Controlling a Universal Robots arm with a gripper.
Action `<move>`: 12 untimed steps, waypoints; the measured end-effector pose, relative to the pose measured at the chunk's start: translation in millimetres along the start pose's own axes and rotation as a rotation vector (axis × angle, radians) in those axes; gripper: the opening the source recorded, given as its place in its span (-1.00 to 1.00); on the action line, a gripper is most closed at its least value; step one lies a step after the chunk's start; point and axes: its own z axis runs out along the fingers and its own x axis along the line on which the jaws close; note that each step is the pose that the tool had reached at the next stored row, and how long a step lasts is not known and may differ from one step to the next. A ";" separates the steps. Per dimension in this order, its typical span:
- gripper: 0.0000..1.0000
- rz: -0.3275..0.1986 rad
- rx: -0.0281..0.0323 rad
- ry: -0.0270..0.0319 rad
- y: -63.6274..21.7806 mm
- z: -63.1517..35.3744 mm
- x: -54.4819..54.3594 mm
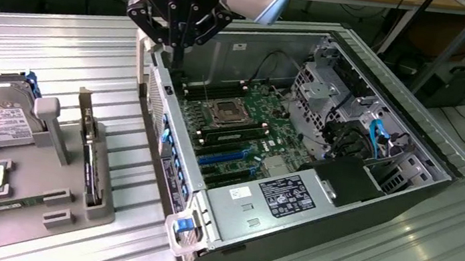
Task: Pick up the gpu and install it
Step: 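Reach for the gpu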
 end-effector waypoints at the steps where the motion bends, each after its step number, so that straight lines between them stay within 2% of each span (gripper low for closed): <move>1: -0.79 0.000 0.0000 0.0000 -0.1 0.0 0.7; 12: -0.79 0.000 0.0000 0.0000 -1.0 -0.3 10.3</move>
